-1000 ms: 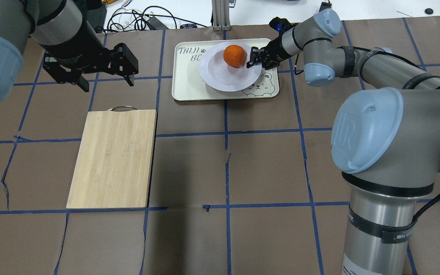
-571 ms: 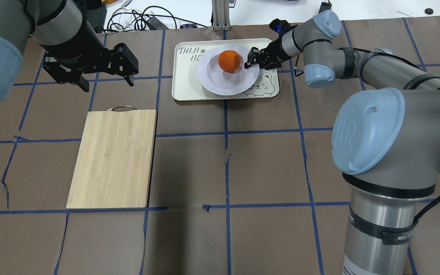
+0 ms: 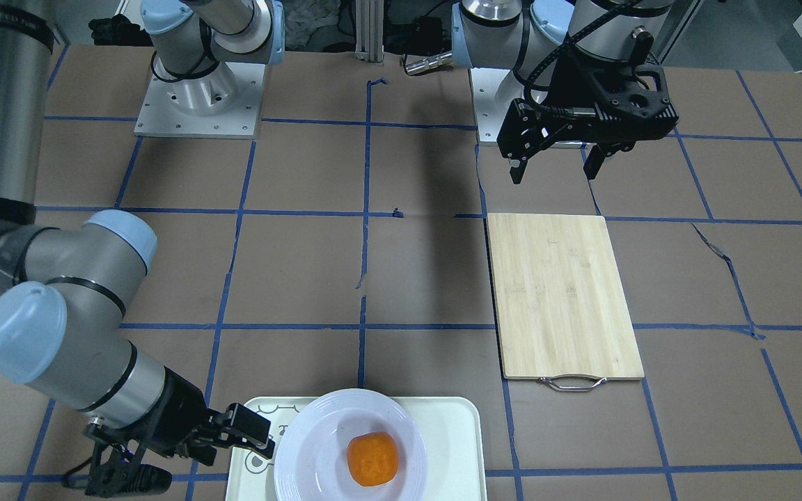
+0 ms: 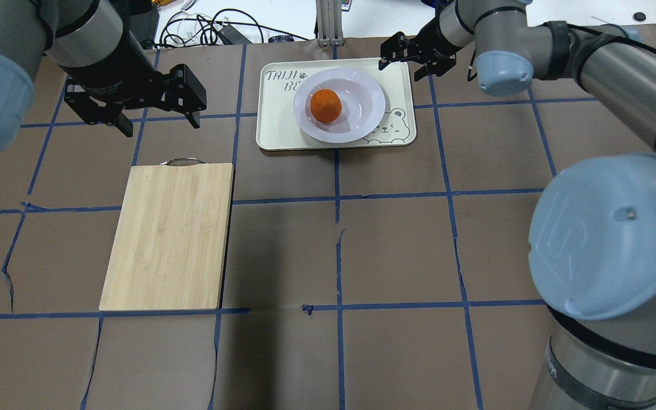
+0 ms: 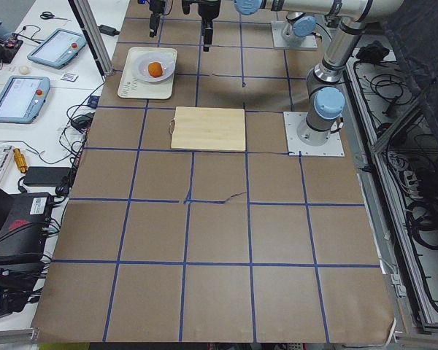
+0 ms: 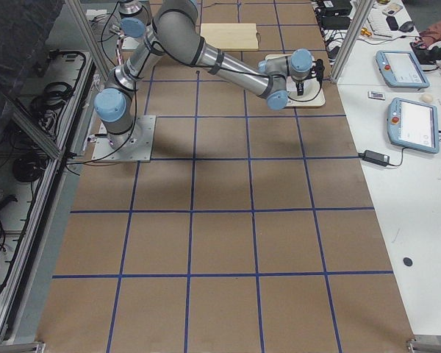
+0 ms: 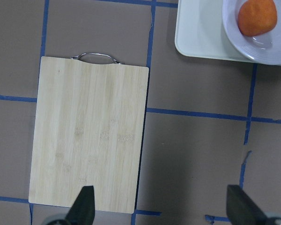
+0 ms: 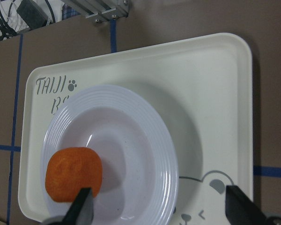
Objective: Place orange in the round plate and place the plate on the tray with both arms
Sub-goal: 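Open the right gripper and lift it away from the plate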
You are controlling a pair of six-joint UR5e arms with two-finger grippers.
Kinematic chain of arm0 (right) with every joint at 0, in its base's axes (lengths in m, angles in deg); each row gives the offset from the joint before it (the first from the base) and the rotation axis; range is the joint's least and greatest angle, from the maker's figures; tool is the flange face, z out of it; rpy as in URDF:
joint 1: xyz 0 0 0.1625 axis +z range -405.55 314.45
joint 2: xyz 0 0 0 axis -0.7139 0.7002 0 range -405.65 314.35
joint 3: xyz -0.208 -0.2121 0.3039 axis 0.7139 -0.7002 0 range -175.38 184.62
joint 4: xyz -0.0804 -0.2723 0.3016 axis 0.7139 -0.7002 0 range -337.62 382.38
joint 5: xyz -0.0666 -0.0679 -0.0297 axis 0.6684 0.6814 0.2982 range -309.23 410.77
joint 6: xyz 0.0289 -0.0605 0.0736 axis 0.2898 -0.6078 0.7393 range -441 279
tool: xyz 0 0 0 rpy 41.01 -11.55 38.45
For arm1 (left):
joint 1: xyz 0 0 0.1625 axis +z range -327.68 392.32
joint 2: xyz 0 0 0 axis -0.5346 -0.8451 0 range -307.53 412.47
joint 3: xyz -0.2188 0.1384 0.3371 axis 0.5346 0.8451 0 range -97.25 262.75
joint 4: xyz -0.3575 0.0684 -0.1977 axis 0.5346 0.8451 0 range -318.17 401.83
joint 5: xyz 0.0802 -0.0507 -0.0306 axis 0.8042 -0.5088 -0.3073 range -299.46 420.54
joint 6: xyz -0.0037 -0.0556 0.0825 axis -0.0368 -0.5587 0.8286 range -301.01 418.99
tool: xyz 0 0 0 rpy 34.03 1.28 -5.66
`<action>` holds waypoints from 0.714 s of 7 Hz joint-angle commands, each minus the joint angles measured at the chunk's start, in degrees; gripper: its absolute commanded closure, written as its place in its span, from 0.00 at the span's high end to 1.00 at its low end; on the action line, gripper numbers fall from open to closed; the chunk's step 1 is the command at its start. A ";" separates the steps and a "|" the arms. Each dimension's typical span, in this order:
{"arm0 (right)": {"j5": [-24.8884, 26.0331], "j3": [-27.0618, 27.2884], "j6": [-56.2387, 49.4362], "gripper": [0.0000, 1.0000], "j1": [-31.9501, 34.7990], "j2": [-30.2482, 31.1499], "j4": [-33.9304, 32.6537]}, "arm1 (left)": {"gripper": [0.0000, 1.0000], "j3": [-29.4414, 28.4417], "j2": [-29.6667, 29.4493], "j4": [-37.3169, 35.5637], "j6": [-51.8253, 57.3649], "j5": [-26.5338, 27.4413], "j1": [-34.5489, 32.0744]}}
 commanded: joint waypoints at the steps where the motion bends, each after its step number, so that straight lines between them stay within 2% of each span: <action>1: 12.20 0.66 0.39 1.00 -0.16 10.66 20.83 | 1.00 0.00 0.00 0.00 0.00 0.00 0.00; 2: 16.43 1.80 0.48 1.00 -0.25 15.75 28.94 | 1.00 0.00 0.00 0.00 0.00 0.00 0.00; 3: 18.91 3.81 0.57 1.00 -0.16 20.94 34.15 | 1.00 0.00 0.00 0.00 0.00 0.00 0.00; 4: 19.28 5.74 0.57 1.00 -0.07 23.34 37.86 | 1.00 0.00 0.00 0.09 0.00 0.00 0.00; 5: 21.63 6.11 0.40 1.00 0.28 25.88 38.16 | 1.00 0.00 0.00 0.00 0.00 0.00 0.00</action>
